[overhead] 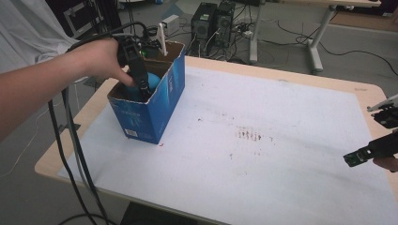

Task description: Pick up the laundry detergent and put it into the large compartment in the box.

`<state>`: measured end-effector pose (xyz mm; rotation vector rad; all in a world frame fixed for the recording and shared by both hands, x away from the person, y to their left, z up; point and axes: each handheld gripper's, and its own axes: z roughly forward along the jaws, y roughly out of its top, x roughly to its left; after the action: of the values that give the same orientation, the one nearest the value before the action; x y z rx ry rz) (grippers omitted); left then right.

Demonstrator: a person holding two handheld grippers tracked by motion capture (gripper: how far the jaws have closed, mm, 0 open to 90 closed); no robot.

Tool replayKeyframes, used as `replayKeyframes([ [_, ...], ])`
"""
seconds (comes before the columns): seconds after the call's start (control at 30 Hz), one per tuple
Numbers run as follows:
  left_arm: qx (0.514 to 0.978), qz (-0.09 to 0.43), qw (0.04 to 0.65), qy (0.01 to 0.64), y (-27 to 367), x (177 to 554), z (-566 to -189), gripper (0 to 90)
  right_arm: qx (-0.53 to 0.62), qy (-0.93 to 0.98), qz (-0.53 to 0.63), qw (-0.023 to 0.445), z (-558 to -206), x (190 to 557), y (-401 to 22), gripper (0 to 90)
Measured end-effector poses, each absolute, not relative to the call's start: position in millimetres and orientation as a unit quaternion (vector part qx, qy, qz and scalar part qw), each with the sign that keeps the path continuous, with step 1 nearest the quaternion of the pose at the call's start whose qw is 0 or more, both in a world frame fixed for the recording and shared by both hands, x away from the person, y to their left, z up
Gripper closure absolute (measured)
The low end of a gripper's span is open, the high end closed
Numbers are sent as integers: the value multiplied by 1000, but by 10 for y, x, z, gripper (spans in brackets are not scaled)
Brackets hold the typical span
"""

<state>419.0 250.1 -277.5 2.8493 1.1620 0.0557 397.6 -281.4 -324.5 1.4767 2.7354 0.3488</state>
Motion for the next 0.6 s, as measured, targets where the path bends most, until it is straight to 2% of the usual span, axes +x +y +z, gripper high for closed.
replayKeyframes([
  [0.6, 927, 21, 28, 373, 2500, 4183, -2758, 362, 476, 872, 113, 7, -3253, 3960, -2837, 121],
])
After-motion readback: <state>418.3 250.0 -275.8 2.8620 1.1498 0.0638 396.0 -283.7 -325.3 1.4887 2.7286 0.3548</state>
